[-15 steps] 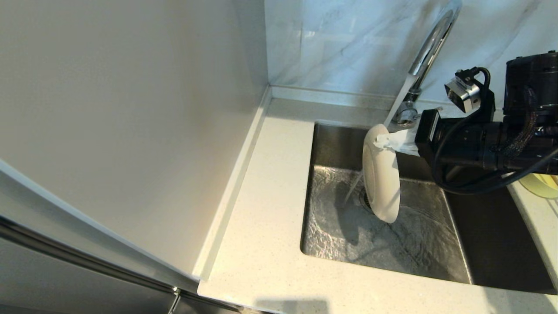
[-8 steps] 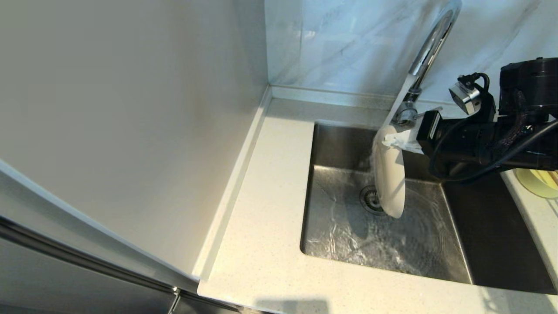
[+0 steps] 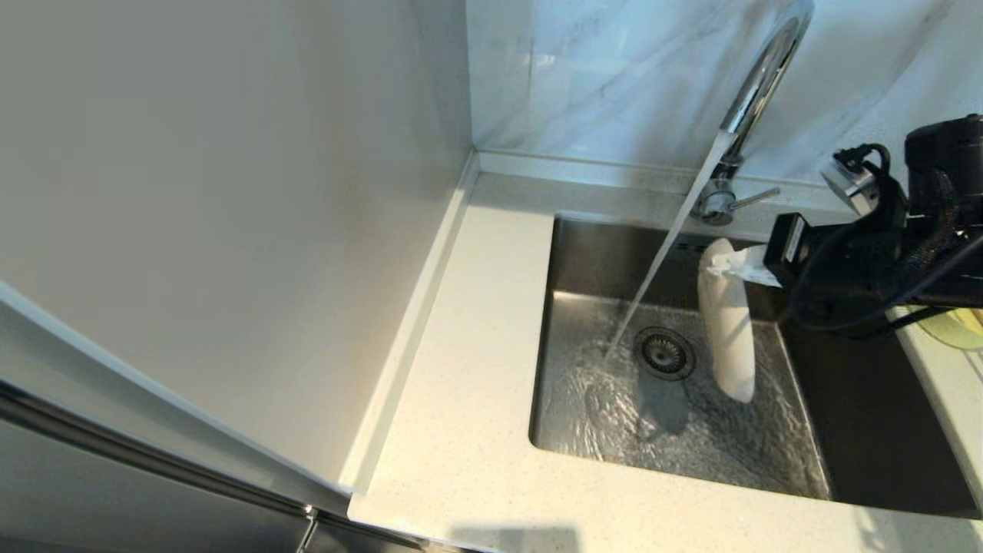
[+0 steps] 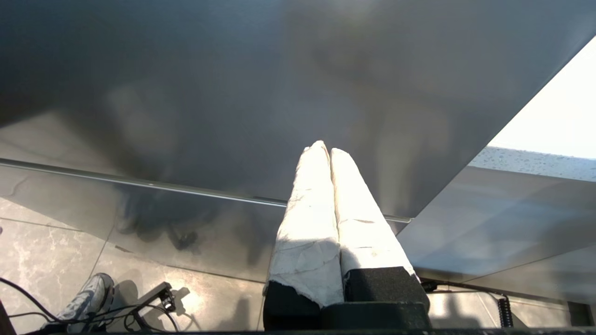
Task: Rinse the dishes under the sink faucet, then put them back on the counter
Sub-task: Rinse the plate, then place the plate on the table
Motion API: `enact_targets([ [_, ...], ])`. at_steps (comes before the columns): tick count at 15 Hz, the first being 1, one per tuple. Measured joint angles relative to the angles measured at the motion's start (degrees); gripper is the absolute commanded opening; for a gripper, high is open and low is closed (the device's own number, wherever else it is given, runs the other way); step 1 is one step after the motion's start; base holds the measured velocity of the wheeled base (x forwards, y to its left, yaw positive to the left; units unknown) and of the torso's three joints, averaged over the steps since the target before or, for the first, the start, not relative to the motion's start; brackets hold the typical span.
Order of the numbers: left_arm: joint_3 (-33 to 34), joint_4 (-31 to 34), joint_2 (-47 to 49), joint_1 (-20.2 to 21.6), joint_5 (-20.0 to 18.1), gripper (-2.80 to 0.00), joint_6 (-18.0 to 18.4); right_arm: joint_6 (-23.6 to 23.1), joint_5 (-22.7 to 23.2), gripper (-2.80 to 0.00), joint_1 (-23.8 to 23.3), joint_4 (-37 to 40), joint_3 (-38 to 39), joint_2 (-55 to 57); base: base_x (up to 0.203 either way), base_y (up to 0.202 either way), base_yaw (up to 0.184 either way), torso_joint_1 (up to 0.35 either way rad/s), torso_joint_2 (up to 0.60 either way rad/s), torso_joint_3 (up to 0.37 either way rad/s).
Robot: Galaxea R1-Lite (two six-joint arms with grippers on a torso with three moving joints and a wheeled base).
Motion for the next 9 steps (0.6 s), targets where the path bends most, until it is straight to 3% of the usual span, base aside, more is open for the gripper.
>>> enact_targets([
  [3,0.0,0.0,0.0,0.0,0.02,-2.8,0.02,-6.1,-1.3,-2.8,-4.8,5.65,3.32,-6.39,0.0,0.0,0.0,0.0,0.0,0.0],
  [7,0.0,-0.02,0.0,0.0,0.02,-2.8,0.02,-11.55,-4.69,-2.8,-7.33,15.81,3.2,-17.66,0.0,0.0,0.0,0.0,0.0,0.0],
  [9,0.0,-0.01,0.0,0.0,-0.01,-2.8,0.02,-12.61,-4.82,-2.8,-7.49,16.28,10.02,-20.67,0.0,0.0,0.0,0.0,0.0,0.0],
])
